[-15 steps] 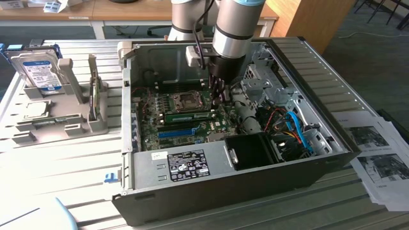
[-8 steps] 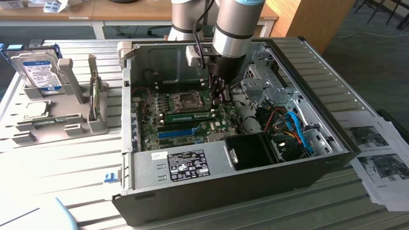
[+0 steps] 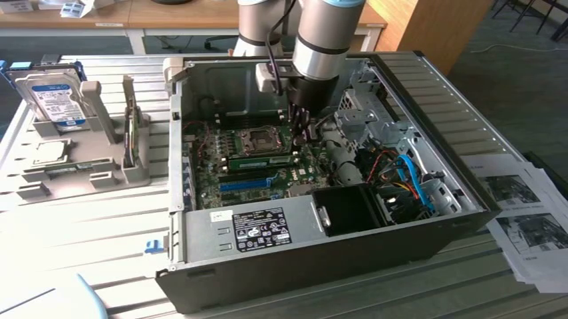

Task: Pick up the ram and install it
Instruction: 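Press down the ram until it locks into place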

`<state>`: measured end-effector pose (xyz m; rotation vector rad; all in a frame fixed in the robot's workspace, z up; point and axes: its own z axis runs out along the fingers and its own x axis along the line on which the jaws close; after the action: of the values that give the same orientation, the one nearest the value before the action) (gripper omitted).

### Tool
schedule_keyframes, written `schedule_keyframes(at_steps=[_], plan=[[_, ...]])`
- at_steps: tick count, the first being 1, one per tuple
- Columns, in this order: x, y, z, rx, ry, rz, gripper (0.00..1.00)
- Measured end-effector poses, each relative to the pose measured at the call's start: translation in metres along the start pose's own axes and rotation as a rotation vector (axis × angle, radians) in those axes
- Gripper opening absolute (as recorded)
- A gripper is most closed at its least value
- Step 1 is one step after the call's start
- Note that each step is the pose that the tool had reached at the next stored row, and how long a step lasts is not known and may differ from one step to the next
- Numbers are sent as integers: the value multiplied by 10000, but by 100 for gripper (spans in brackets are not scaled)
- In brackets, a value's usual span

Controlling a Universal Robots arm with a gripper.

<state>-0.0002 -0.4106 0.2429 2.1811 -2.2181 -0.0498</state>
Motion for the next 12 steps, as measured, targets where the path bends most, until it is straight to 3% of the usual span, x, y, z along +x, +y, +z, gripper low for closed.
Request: schedule_keyframes(at_steps=[12], plan=[[3,231,12,2,-2,-1,9]])
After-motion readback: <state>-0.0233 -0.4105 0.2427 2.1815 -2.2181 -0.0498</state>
